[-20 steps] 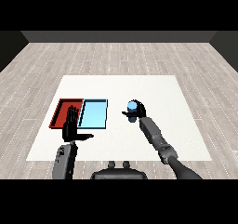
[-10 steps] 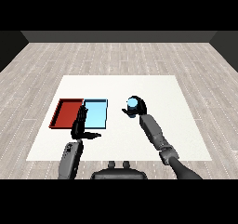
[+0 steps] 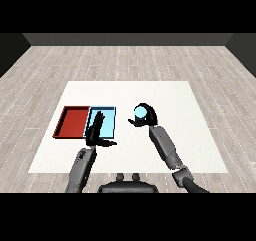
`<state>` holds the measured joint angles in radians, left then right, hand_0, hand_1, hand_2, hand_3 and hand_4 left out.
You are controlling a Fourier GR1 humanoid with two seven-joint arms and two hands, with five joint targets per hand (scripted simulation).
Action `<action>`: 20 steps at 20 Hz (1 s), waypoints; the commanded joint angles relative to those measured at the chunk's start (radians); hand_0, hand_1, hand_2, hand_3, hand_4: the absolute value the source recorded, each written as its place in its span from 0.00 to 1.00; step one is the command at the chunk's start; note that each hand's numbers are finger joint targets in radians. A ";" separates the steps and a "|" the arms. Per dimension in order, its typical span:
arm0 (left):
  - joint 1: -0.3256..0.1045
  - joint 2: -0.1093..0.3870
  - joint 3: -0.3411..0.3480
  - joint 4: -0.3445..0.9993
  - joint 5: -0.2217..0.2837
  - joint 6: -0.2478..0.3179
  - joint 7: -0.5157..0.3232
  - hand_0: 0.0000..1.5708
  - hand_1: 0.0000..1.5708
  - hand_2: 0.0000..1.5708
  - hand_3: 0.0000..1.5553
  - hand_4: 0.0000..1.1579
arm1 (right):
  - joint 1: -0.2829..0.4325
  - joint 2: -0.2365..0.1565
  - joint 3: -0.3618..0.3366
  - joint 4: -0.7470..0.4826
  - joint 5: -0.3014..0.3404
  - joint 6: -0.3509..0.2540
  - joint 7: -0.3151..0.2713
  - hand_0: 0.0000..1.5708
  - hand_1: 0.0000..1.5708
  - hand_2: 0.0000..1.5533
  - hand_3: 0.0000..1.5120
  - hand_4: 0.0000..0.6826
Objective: Pick the blue can and put it in the blue box
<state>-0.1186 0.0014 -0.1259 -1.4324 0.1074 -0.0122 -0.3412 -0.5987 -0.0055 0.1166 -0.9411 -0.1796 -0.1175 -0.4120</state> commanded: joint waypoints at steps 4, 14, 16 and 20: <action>-0.081 -0.001 -0.081 0.076 0.033 0.072 -0.004 0.00 0.00 0.00 0.00 0.00 | 0.162 0.005 0.064 -0.284 0.026 -0.002 0.103 0.91 0.91 0.93 0.94 0.96; -0.168 -0.001 -0.124 0.192 0.046 0.122 0.002 0.00 0.00 0.00 0.00 0.00 | 0.083 0.005 0.188 -0.212 -0.034 -0.139 0.055 0.91 0.91 0.93 0.94 0.97; -0.163 -0.001 -0.202 0.158 0.086 0.187 0.013 0.00 0.00 0.00 0.00 0.00 | 0.119 0.005 0.118 -0.225 0.010 -0.010 0.066 0.90 0.90 0.93 0.94 0.97; -0.219 -0.001 -0.201 0.240 0.091 0.202 0.009 0.00 0.00 0.00 0.00 0.00 | 0.059 0.005 0.108 -0.235 0.006 -0.040 0.118 0.90 0.90 0.93 0.93 0.97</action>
<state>-0.3043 0.0003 -0.3117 -1.2239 0.1884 0.1668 -0.3451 -0.4752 -0.0031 0.2469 -1.2131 -0.1651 -0.1655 -0.3042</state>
